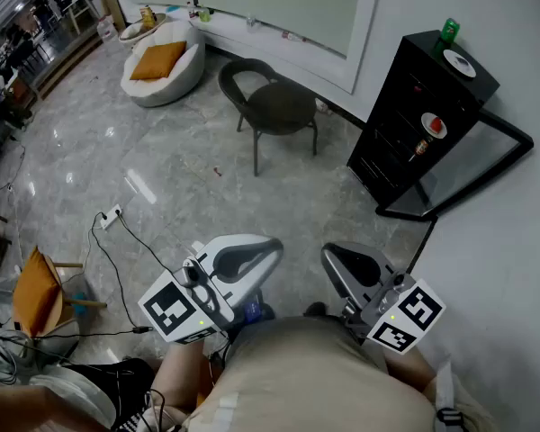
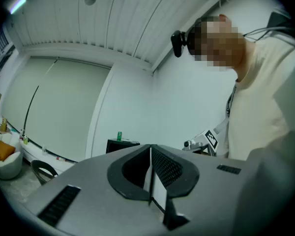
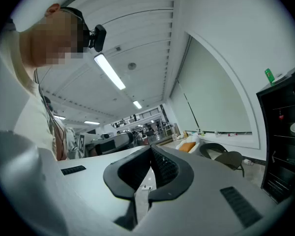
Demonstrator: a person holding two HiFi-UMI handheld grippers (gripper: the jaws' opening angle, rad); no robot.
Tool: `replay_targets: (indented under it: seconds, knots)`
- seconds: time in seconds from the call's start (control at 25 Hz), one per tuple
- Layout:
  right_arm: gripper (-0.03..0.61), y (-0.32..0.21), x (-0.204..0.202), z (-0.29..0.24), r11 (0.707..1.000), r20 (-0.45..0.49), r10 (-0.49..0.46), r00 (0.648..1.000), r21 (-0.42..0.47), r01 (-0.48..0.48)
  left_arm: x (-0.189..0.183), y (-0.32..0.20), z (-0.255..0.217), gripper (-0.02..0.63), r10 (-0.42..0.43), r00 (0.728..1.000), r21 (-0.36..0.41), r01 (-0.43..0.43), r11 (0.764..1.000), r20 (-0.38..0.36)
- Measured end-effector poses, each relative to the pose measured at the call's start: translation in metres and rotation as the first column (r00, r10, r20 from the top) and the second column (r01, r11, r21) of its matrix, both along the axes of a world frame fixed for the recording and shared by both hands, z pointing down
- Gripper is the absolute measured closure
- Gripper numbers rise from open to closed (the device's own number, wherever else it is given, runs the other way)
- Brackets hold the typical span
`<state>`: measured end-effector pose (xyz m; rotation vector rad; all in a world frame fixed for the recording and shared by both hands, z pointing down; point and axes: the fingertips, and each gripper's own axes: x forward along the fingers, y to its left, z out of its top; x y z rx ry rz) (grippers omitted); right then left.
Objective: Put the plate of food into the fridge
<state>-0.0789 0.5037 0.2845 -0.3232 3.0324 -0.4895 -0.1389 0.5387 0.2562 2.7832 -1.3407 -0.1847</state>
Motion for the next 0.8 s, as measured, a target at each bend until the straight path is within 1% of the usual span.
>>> replay_targets:
  seconds: [0.2,0.36,0.44,0.6,0.72,0.8]
  knots:
    - [0.558,-0.006,0.013,0.004,1.000,-0.017,0.027,0.999,-0.012,-0.027,0.010,-0.010,-0.002,0.595,0.014,1.000,0.008,-0.014,1.000,-0.017]
    - [0.558,-0.014,0.024,0.009,0.998,-0.030,0.048,0.998,-0.038,-0.050,0.021,-0.016,0.005,0.595,0.038,0.999,-0.026,-0.038,0.999,-0.022]
    - [0.558,-0.017,0.026,0.007,0.998,-0.020,0.051,0.999,-0.034,-0.051,0.025,-0.019,0.004,0.595,0.041,0.999,-0.030,-0.042,0.999,-0.034]
    - [0.558,-0.017,0.025,0.007,1.000,-0.013,0.022,1.000,0.022,-0.022,0.028,-0.021,-0.004,0.595,0.011,0.998,-0.006,-0.012,1.000,-0.058]
    - [0.558,-0.018,0.027,0.004,0.999,-0.005,-0.001,1.000,0.046,0.001,0.032,-0.022,-0.009,0.595,-0.018,0.999,0.010,0.019,1.000,-0.041]
    - [0.558,-0.019,0.034,0.001,0.999,-0.004,-0.011,1.000,0.042,0.012,0.038,-0.024,-0.009,0.595,-0.029,0.999,0.002,0.029,1.000,-0.026]
